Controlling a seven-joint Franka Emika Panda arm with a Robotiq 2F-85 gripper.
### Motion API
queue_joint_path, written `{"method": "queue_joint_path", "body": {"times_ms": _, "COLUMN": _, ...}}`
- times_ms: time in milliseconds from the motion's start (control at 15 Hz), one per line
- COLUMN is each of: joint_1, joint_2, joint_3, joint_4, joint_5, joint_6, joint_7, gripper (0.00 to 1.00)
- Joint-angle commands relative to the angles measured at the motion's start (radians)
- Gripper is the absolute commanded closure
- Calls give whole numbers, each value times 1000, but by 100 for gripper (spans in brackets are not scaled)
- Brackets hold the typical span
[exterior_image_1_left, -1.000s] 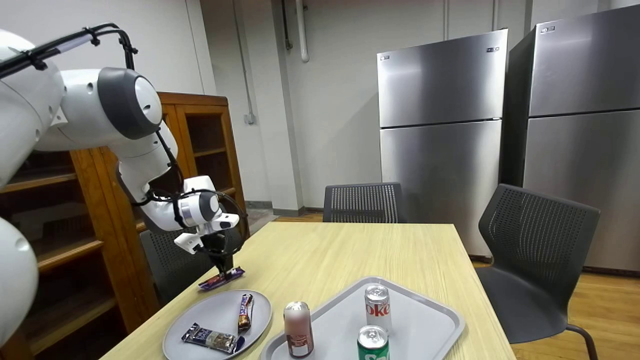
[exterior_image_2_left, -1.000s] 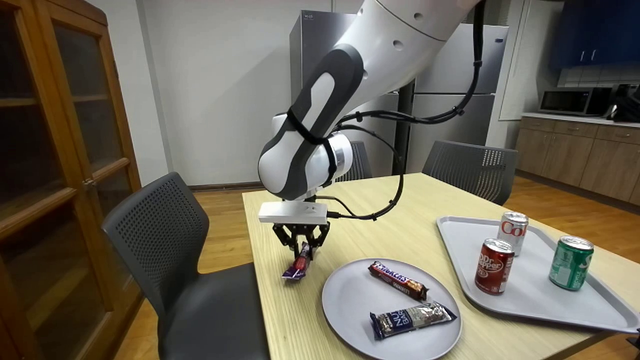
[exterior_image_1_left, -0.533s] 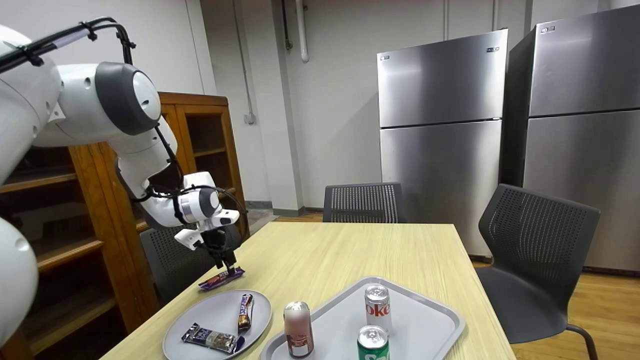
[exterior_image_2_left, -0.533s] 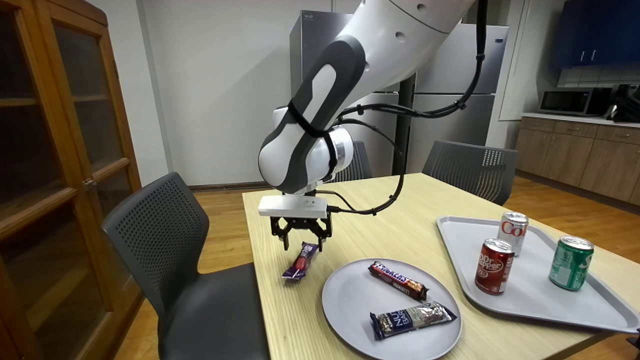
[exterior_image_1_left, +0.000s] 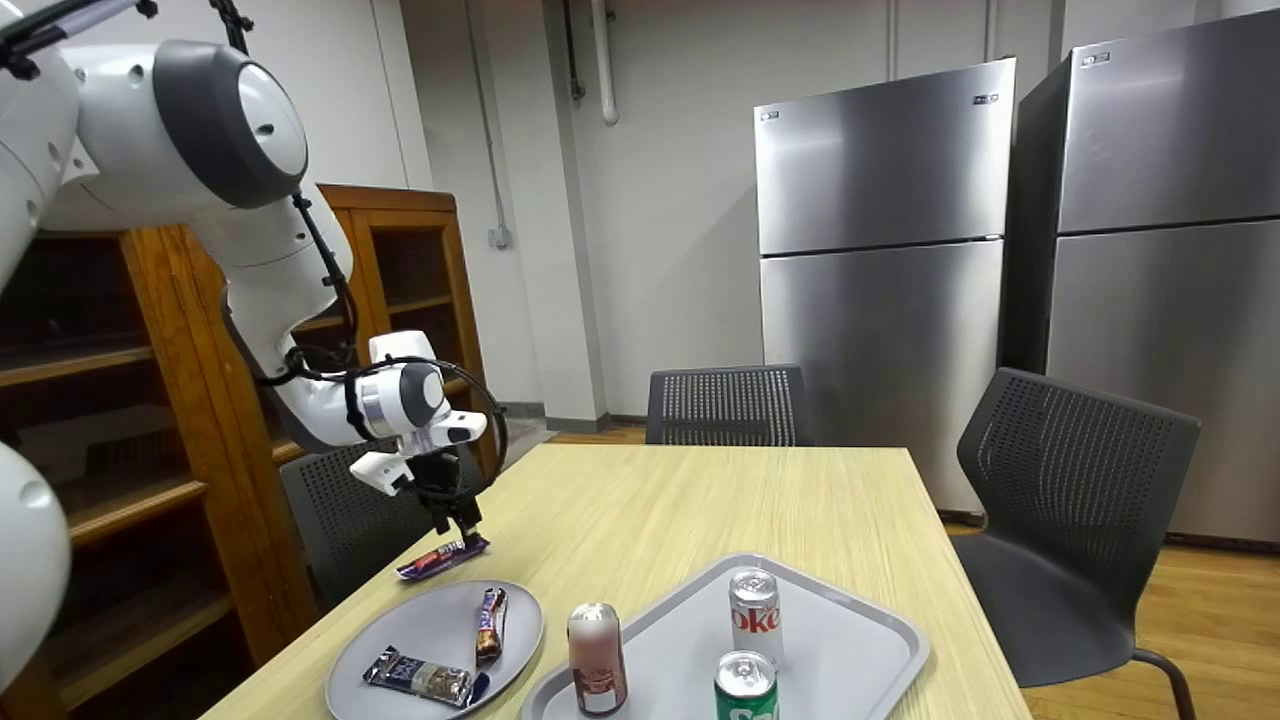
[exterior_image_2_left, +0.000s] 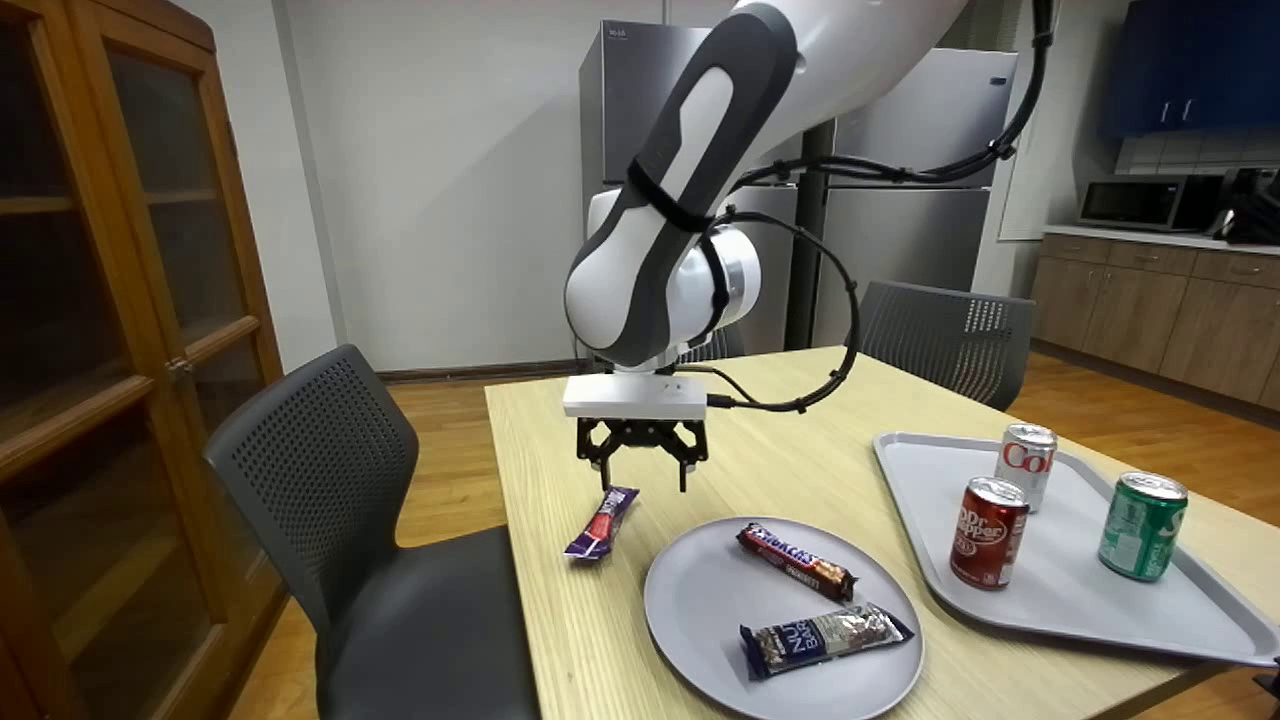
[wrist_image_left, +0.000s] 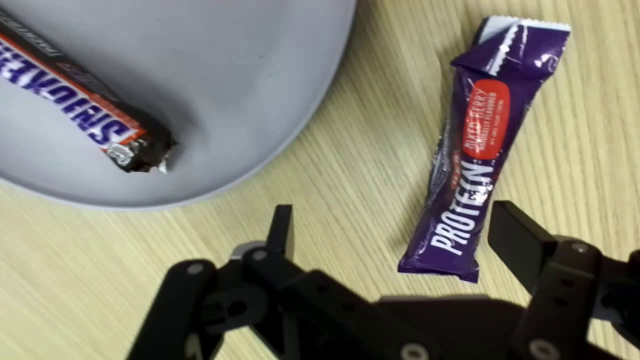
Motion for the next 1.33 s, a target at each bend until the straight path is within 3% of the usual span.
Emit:
{"method": "queue_joint_path", "body": {"times_ms": 0, "joint_1": -33, "joint_2": -129, "joint_3": 13, "joint_4": -181, "joint_5": -26, "joint_6": 54, "joint_7": -86, "gripper": 0}}
{"method": "queue_joint_path", "body": {"times_ms": 600, "joint_1": -48, "joint_2": -246, "joint_3": -11, "joint_4": -389, "joint_5": -89, "joint_6": 67, "joint_7": -220, "gripper": 0}}
{"method": "queue_joint_path", "body": {"times_ms": 1267, "joint_1": -59, "joint_2": -225, "joint_3": -48, "joint_4": -469, "joint_5": -199, "joint_6": 137, "joint_7": -296, "gripper": 0}}
